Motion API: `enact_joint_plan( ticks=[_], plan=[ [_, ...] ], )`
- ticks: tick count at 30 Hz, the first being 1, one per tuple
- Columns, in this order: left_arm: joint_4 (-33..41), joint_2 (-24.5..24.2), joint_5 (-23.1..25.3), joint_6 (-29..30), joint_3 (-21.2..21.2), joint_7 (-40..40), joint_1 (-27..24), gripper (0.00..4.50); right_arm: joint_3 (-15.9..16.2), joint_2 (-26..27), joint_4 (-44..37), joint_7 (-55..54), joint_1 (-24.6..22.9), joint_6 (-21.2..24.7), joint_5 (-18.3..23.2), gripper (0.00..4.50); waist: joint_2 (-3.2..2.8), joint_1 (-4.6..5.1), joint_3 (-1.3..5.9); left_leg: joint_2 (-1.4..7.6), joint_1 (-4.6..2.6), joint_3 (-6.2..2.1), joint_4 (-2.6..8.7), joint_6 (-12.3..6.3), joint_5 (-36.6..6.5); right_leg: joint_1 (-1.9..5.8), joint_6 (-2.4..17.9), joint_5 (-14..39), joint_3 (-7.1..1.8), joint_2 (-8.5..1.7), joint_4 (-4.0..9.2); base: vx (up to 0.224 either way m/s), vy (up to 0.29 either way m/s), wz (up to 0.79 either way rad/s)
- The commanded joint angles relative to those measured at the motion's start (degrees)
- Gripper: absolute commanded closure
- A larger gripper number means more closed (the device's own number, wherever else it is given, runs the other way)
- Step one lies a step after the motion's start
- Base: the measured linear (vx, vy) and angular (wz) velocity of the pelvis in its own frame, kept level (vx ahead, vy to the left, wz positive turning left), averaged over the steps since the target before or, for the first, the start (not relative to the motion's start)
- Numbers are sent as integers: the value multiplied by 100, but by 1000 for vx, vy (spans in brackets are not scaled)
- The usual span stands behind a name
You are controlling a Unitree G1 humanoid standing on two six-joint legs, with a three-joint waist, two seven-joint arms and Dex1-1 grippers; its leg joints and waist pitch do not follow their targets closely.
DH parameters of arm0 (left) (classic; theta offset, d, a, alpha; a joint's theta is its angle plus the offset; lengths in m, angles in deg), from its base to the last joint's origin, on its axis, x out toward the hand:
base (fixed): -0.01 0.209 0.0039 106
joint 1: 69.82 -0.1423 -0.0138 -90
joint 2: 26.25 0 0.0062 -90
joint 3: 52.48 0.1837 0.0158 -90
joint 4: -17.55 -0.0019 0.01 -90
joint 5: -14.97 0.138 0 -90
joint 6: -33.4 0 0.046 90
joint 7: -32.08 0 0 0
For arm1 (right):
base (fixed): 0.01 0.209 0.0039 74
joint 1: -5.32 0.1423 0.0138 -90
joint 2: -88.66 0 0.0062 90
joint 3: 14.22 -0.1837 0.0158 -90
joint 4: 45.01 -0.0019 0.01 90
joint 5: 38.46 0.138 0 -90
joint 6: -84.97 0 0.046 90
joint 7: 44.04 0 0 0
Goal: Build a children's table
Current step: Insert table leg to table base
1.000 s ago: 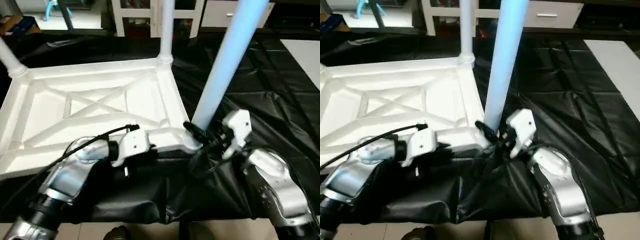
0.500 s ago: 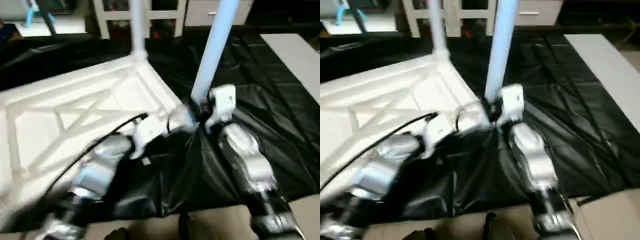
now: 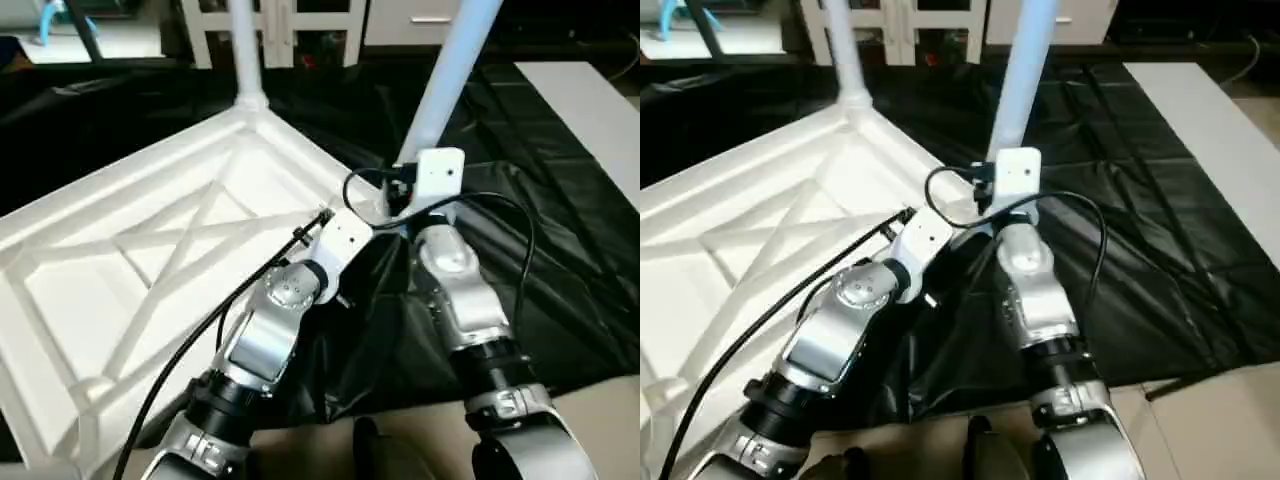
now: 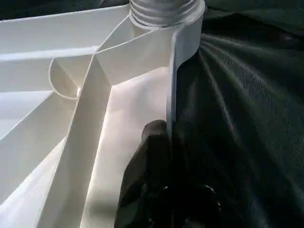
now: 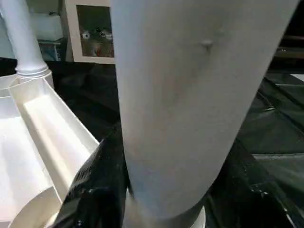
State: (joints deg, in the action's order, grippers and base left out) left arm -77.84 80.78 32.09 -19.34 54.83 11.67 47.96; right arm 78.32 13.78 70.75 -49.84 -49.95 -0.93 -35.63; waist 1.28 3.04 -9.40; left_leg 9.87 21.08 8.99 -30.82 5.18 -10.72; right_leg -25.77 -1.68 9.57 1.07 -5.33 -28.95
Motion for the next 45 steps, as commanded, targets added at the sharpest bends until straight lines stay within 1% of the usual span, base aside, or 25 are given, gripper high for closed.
enact_joint_plan(
  ticks=[1,4,7,8,10,11,14,17,20,23,25,26,27,28,30,31,33,34,35,36,37,38,40,42,45],
  plan=[
    [-34,-115,83,-84,-316,440,18,450,-109,13,1126,7,-440,443,26,265,-15,17,119,128,-42,-96,500,-238,-3353,121,214,3500,49,-114,430,0,0,0],
    [26,-207,5,-147,-276,286,-27,450,-194,75,1224,245,-363,264,183,265,-26,29,99,138,-43,-112,512,-246,-3493,126,241,3504,79,-120,441,0,0,0],
    [77,-254,-28,-142,-236,206,-63,450,-242,50,1265,307,-317,217,212,265,-67,47,99,170,-20,-162,552,-231,-3532,214,361,3205,156,-160,414,0,0,0],
    [91,-280,-38,-165,-212,179,-68,450,-287,52,1269,342,-303,174,259,265,-71,42,95,171,-21,-157,554,-223,-3515,217,419,3091,163,-164,420,0,0,0],
    [116,-327,-71,-221,-171,95,-81,450,-302,25,1260,466,-282,136,293,265,-48,38,89,158,-65,-128,528,-243,-3525,170,446,3143,156,-164,449,0,0,0],
    [145,-368,-100,-246,-138,15,-95,450,-297,-5,1251,570,-265,93,293,265,-43,29,91,157,-45,-127,525,-268,-3383,198,503,3145,140,-183,425,0,0,0],
    [185,-606,-277,-528,9,-433,-143,450,-371,-89,1170,902,-236,187,414,265,-55,8,89,165,-36,-117,526,-278,-3216,206,603,3020,114,-194,402,0,0,0],
    [253,-929,-558,-858,106,-1054,-242,450,-334,-287,955,1474,-274,415,581,265,-60,-11,91,178,-15,-95,525,-278,-3050,220,761,2802,79,-205,360,0,0,0],
    [296,-1202,-649,-1057,115,-1377,-300,450,-228,-491,653,1938,-385,663,692,265,-43,-67,91,171,-29,-67,502,-297,-2828,207,744,2967,20,-210,348,0,0,0],
    [491,-1986,-1055,-1880,166,-2555,-544,450,-29,-1090,-207,3055,-767,1258,1036,265,-42,-116,114,193,2,-50,510,-370,-2414,267,803,2749,-17,-216,306,0,0,0],
    [609,-2315,-1299,-2067,84,-3011,-670,450,87,-1525,-673,3736,-1015,1580,1263,265,-58,-157,101,230,-48,-1,497,-381,-2339,214,917,2579,-47,-189,279,0,0,0],
    [659,-2406,-1419,-2090,0,-3143,-721,450,160,-1764,-892,4066,-1149,1679,1362,265,-52,-171,94,223,-53,2,495,-364,-2402,212,917,2692,-43,-183,277,0,0,0],
    [697,-2508,-1548,-2160,-89,-3308,-777,450,223,-2029,-1129,4436,-1305,1760,1491,265,-59,-222,117,233,-67,6,491,-332,-2338,243,916,2737,-57,-195,252,0,0,0],
    [711,-2605,-1657,-2200,-155,-3448,-821,450,256,-2256,-1306,4748,-1437,1860,1613,265,-66,-259,153,263,-89,29,473,-339,-2104,253,1020,2361,-80,-197,217,67,-12,6],
    [679,-2818,-1755,-2340,-219,-3667,-887,450,287,-2658,-1580,5286,-1700,1956,1779,265,-46,-280,163,261,-82,71,451,-390,-1886,264,1149,1967,-84,-172,171,71,-12,7],
    [609,-2955,-1739,-2456,-234,-3737,-904,450,279,-2895,-1713,5600,-1884,2013,1865,265,-23,-315,158,265,-134,159,419,-467,-1868,218,1182,2006,-106,-149,179,73,-14,14],
    [576,-3018,-1764,-2515,-227,-3758,-906,450,294,-2988,-1786,5702,-1956,2045,1874,265,-39,-350,197,276,-184,209,374,-490,-1670,195,1268,1819,-143,-139,138,81,-14,16],
    [527,-3093,-1804,-2616,-218,-3795,-905,450,348,-3148,-1868,5832,-2101,2030,1812,265,-39,-346,237,270,-154,222,353,-531,-1345,237,1378,1388,-149,-115,70,87,-11,14],
    [526,-3095,-1805,-2619,-218,-3797,-905,450,350,-3152,-1870,5835,-2104,2030,1810,265,-27,-346,242,270,-134,227,345,-571,-1220,246,1405,1227,-150,-99,50,87,-11,14],
    [514,-3104,-1826,-2652,-223,-3821,-905,450,365,-3182,-1865,5859,-2149,2005,1786,265,-4,-347,244,262,-111,246,326,-623,-1144,250,1408,1185,-164,-94,34,73,-7,10],
    [507,-3106,-1843,-2677,-235,-3853,-908,450,380,-3214,-1876,5871,-2177,2009,1802,265,-26,-341,267,269,-121,262,307,-645,-1108,245,1439,1191,-175,-101,9,77,-3,6],
    [533,-3083,-1882,-2674,-230,-3891,-915,450,467,-3241,-1949,5845,-2234,2049,1817,265,-43,-341,309,272,-91,263,299,-642,-942,289,1471,1041,-159,-98,-28,77,-3,6],
    [547,-3074,-1907,-2668,-221,-3910,-920,450,531,-3261,-1983,5833,-2258,2055,1795,265,-29,-337,329,271,-93,275,287,-650,-838,296,1521,811,-151,-77,-52,37,-1,1],
    [555,-3063,-1939,-2676,-201,-3934,-923,450,624,-3283,-1980,5845,-2267,2021,1710,265,-31,-344,338,266,-93,279,284,-636,-875,305,1526,830,-151,-78,-51,0,0,0],
    [560,-3064,-2001,-2705,-156,-3984,-921,450,847,-3356,-1913,6036,-2205,1955,1535,265,-32,-355,331,265,-89,269,301,-522,-1162,299,1393,1354,-152,-90,1,0,0,0]
  ],
)
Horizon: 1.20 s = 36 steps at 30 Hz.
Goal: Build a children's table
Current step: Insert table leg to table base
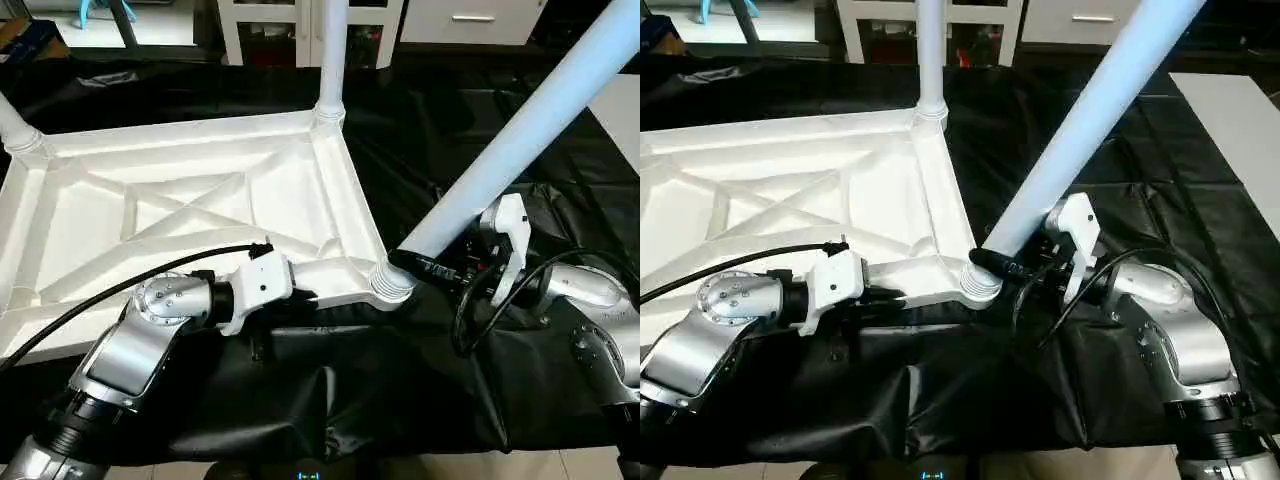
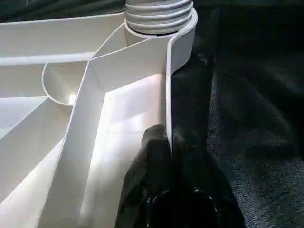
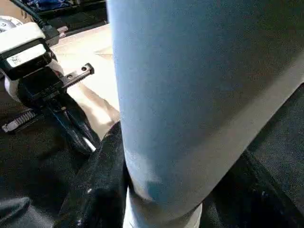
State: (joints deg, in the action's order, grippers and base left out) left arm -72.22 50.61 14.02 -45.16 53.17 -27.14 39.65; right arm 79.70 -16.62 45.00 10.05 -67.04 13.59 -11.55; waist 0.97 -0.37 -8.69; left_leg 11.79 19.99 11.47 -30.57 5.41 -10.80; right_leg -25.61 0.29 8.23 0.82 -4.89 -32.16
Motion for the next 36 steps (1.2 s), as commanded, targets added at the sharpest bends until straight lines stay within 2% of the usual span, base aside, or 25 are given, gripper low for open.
enact_joint_plan(
  ticks=[1,3,4,9,11,12,14,15,17,20,23,24,29,36],
  plan=[
    [-2,-47,-194,-122,10,-104,-91,450,709,-316,662,47,-497,502,-873,265,8,-13,263,75,23,17,280,-514,-1170,287,1157,1564,-127,-129,327,0,0,0],
    [-1,-50,-204,-127,18,-110,-89,450,765,-339,674,113,-471,505,-898,265,1,-14,274,80,8,25,274,-505,-1164,273,1150,1505,-131,-118,326,0,0,0],
    [-51,-76,-155,-193,40,-133,-63,450,931,-419,785,291,-263,416,-1056,265,17,-14,286,78,12,23,269,-513,-1135,278,1171,1426,-124,-110,309,0,0,0],
    [-59,-95,-97,-240,57,-138,-57,450,1021,-395,950,385,83,370,-1092,265,29,-1,281,73,22,27,267,-527,-1155,282,1177,1516,-125,-114,319,0,0,0],
    [5,-72,-107,-215,83,-135,-92,450,1271,-450,937,643,270,330,-1194,265,43,8,274,75,38,10,279,-477,-1237,289,1137,1687,-119,-115,322,0,0,0],
    [5,-72,-107,-215,83,-135,-92,450,1271,-450,937,643,270,330,-1194,265,38,8,270,79,33,8,284,-467,-1254,284,1122,1727,-121,-117,331,0,0,0],
    [71,-48,-101,-193,127,-116,-130,450,1529,-513,915,884,407,306,-1299,265,55,9,264,84,25,13,279,-459,-1228,271,1084,1716,-124,-111,330,0,0,0],
    [71,-48,-101,-193,127,-116,-130,450,1529,-513,915,884,407,306,-1299,265,24,6,272,90,10,14,277,-457,-1211,261,1096,1659,-130,-115,326,0,0,0],
    [112,-54,-91,-173,184,-97,-172,450,1685,-482,983,1030,550,277,-1377,265,55,6,270,92,13,20,276,-460,-1185,265,1129,1505,-133,-104,319,0,0,0],
    [117,-69,-85,-181,204,-95,-195,450,1751,-447,1033,1077,617,241,-1420,265,62,14,278,88,21,14,281,-458,-1239,277,1150,1515,-130,-103,315,0,0,0],
    [125,-67,-82,-181,215,-84,-208,450,1775,-328,1105,1020,707,187,-1433,265,65,19,269,90,26,6,288,-435,-1302,271,1132,1639,-131,-107,324,0,0,0],
    [132,-68,-81,-178,218,-84,-213,450,1751,-267,1162,949,734,167,-1438,265,89,30,260,88,31,9,290,-419,-1357,262,1111,1728,-132,-109,338,0,0,0],
    [156,-58,-82,-151,214,-76,-232,450,1503,-128,1506,747,704,77,-1426,265,75,64,232,100,22,-28,333,-289,-1730,226,943,2243,-134,-110,392,0,0,0],
    [214,-62,-101,-99,224,-79,-277,450,1344,-103,1413,517,404,23,-1415,265,65,73,220,106,11,-31,353,-235,-1870,206,875,2265,-143,-98,411,0,0,0]
  ],
)
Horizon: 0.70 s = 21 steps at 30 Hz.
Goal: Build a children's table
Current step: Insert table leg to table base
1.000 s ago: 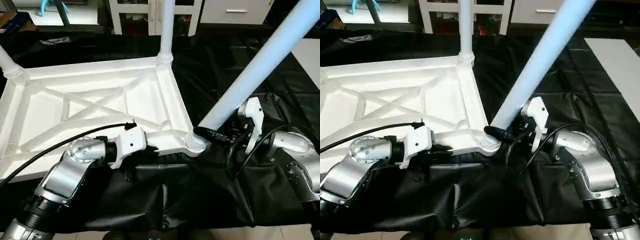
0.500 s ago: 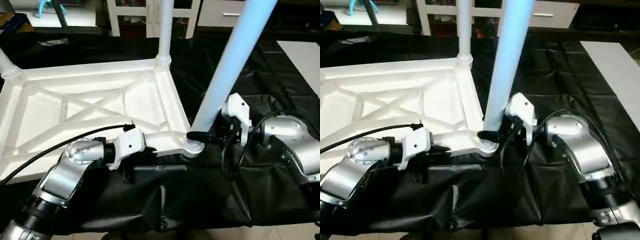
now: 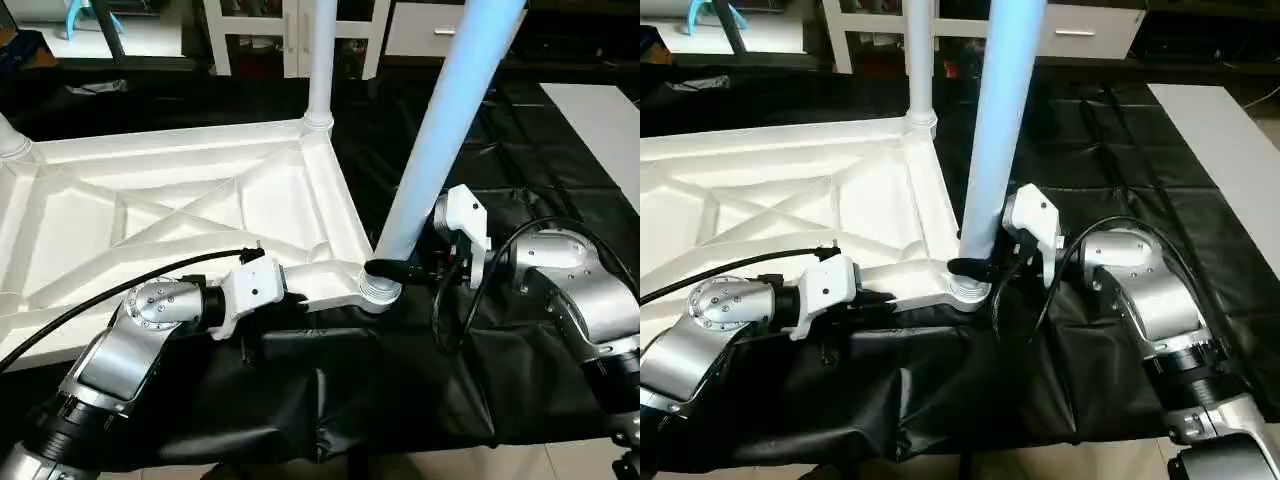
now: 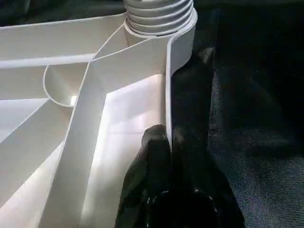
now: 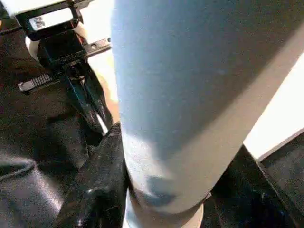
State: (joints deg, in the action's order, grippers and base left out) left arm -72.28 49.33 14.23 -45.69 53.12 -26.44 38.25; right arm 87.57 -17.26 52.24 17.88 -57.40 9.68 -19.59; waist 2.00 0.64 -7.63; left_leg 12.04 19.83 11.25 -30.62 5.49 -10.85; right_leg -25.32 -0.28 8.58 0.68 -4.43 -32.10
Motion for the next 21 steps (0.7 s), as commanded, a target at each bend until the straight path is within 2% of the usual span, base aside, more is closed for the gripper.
enact_joint_plan(
  ticks=[1,6,7,10,12,13,14,15,16,17,18,19,20,21],
  plan=[
    [227,74,-126,-31,236,-151,-145,450,521,17,626,-345,-644,450,-585,265,-42,-25,110,81,31,-11,363,-231,-1912,175,921,2242,-128,-144,409,0,0,0],
    [238,112,-182,58,244,-158,-137,450,365,273,629,-953,-812,570,-671,265,-51,2,81,72,35,-44,400,-138,-2210,154,777,2651,-120,-152,446,0,0,0],
    [265,127,-188,127,250,-141,-129,450,296,369,673,-1179,-800,592,-706,265,-39,33,62,58,38,-75,414,-97,-2417,138,635,3095,-114,-164,483,0,0,0],
    [371,203,-101,398,326,-8,-105,450,105,677,757,-1804,-750,711,-757,265,-51,65,37,38,55,-154,445,-37,-2591,115,373,3713,-103,-184,539,0,0,0],
    [430,310,75,695,420,208,-74,450,-57,946,842,-2351,-702,794,-824,265,-71,85,18,31,68,-228,480,23,-2726,131,288,3902,-67,-196,561,0,0,0],
    [452,408,140,884,450,349,-53,450,-140,1079,905,-2626,-671,841,-853,265,-93,113,23,41,66,-252,497,70,-2758,143,322,3777,-54,-200,563,0,0,0],
    [482,568,203,1157,476,553,-25,450,-254,1257,998,-2993,-626,912,-885,265,-105,121,20,36,70,-261,500,96,-2779,147,341,3706,-44,-194,562,0,0,0],
    [483,904,327,1568,496,967,44,450,-389,1502,1214,-3595,-523,916,-1004,265,-92,142,6,31,49,-265,503,126,-2906,122,349,3700,-26,-177,586,0,0,0],
    [481,1037,372,1725,501,1128,72,450,-438,1595,1298,-3828,-482,915,-1050,265,-93,166,-2,39,30,-257,504,169,-2961,106,358,3687,-30,-174,590,0,0,0],
    [431,1565,544,2278,485,1750,192,450,-600,1911,1617,-4561,-318,857,-1153,265,-96,184,11,19,-22,-256,484,174,-3050,89,346,3673,-12,-162,609,0,0,0],
    [362,1885,657,2558,455,2128,275,450,-669,2074,1807,-4903,-215,772,-1183,265,-89,237,-10,19,-6,-257,490,206,-3053,90,387,3519,-1,-149,611,0,0,0],
    [307,2066,713,2681,423,2341,325,450,-687,2151,1906,-5051,-160,702,-1195,265,-77,240,-23,4,-9,-271,487,190,-3133,89,330,3618,17,-141,624,0,0,0],
    [209,2334,782,2834,367,2651,411,450,-673,2252,2061,-5221,-83,610,-1226,265,-69,233,-11,-37,-75,-256,448,111,-3262,43,203,3817,34,-134,681,0,0,0],
    [139,2499,817,2927,352,2820,486,450,-690,2345,2166,-5383,-31,517,-1248,265,-65,216,-2,-54,-91,-243,435,11,-3220,36,178,3721,29,-137,706,0,0,0]
  ],
)
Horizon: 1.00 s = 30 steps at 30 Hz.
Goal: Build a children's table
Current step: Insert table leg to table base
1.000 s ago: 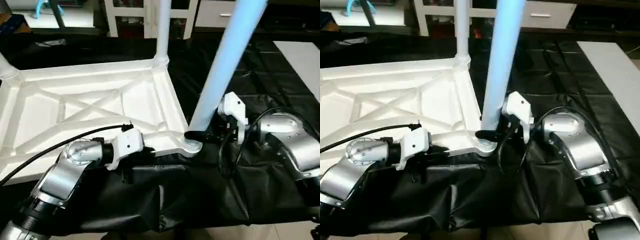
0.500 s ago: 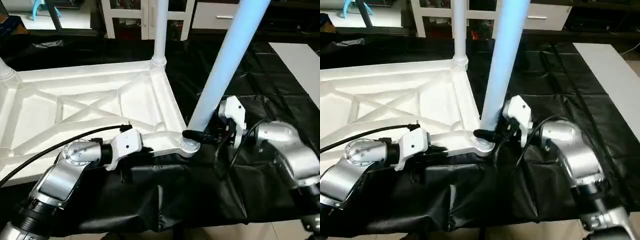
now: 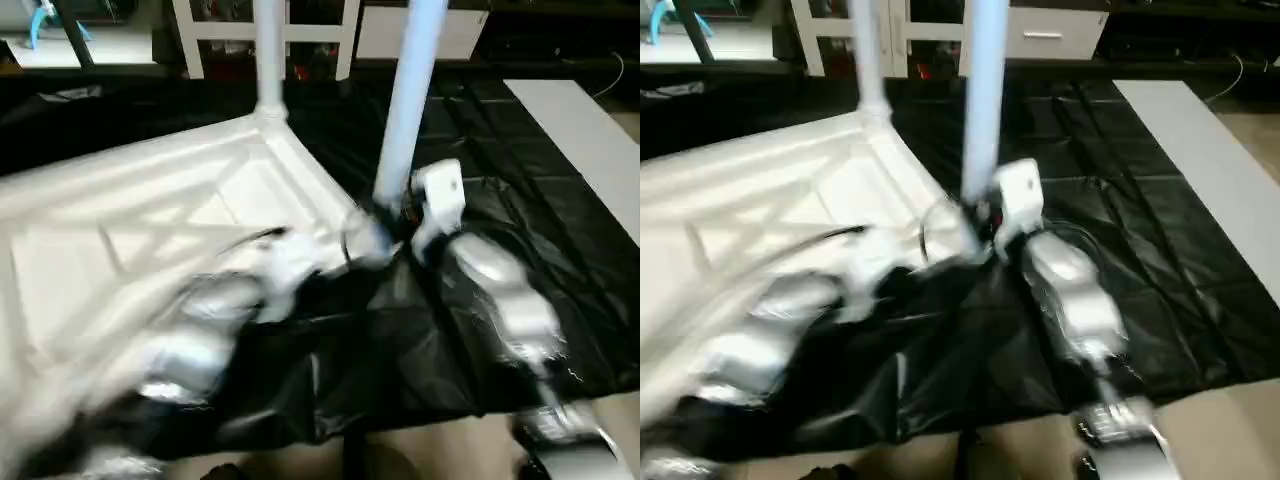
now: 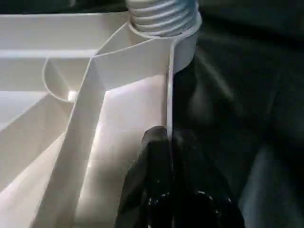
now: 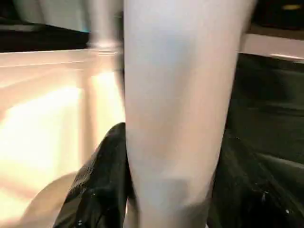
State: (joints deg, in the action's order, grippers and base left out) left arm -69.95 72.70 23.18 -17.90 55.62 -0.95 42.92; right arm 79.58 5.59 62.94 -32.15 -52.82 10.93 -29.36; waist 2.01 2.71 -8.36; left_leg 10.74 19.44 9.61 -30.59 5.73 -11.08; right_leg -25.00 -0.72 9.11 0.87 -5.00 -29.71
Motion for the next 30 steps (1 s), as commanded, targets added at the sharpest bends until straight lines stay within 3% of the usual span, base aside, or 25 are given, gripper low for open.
enact_joint_plan(
  ticks=[1,3,5,6,10,12,15,17,18,23,27,28,30],
  plan=[
    [-175,354,-47,252,84,461,106,450,85,173,1213,-567,-428,291,-290,265,-76,18,49,88,-51,-71,447,-33,-3261,-17,223,3660,11,-77,484,0,0,0],
    [-386,747,2,381,80,772,356,450,-27,471,1597,-1009,-203,75,-286,265,-77,46,26,50,-105,-95,439,-119,-3564,-40,51,3953,132,-40,594,0,0,0],
    [-454,829,33,369,70,859,433,450,-78,549,1711,-1125,-124,14,-271,265,-99,48,46,63,-26,-136,465,-177,-3425,84,87,3666,182,-99,553,0,0,0],
    [-490,914,95,427,28,950,527,450,-178,647,1875,-1313,6,-97,-304,265,-120,36,55,96,56,-150,497,-170,-3197,139,197,3297,170,-167,492,0,0,0],
    [-432,723,220,477,-35,923,543,450,-170,667,1906,-1441,154,-383,-509,265,-112,-1,58,109,101,-100,490,-89,-2819,158,554,2414,114,-165,397,0,0,0],
    [-427,648,231,460,-55,940,531,450,-167,674,1882,-1431,152,-469,-519,265,-106,-15,52,103,112,-75,483,-101,-2701,158,604,2327,91,-165,375,0,0,0],
    [-464,459,190,130,-180,1009,531,450,-350,765,1765,-1297,89,-1087,-344,265,-93,-19,43,93,94,-55,461,-137,-2789,126,576,2642,78,-177,393,0,0,0],
    [-486,279,-7,-270,-234,739,514,450,-462,770,1620,-998,-11,-1356,-162,265,-58,-21,47,94,128,-56,464,-191,-2639,159,583,2655,76,-187,382,0,0,0],
    [-486,279,-7,-270,-234,739,514,450,-462,770,1620,-998,-11,-1356,-162,265,-79,-35,51,98,118,-49,459,-225,-2552,154,578,2686,64,-201,378,0,0,0],
    [-208,-563,-579,-1397,-310,-614,178,450,-538,392,947,514,-765,-1570,435,265,-59,-67,24,119,164,-37,461,-349,-2228,180,640,2656,28,-212,361,0,0,0],
    [-34,-1102,-839,-1636,-317,-1255,-50,450,-564,-99,580,1589,-1357,-1447,781,265,-89,-89,50,151,152,5,432,-418,-1855,187,884,2188,-25,-208,263,0,0,0],
    [-33,-1210,-850,-1678,-326,-1334,-94,450,-548,-267,463,1860,-1514,-1392,853,265,-128,-134,44,170,133,42,412,-490,-1698,186,1004,1908,-45,-190,232,56,-15,5],
    [-25,-1333,-900,-1744,-332,-1462,-149,450,-499,-508,364,2217,-1660,-1216,912,265,-114,-171,65,175,115,76,391,-522,-1586,201,1119,1798,-47,-182,207,64,-12,5]
  ],
)
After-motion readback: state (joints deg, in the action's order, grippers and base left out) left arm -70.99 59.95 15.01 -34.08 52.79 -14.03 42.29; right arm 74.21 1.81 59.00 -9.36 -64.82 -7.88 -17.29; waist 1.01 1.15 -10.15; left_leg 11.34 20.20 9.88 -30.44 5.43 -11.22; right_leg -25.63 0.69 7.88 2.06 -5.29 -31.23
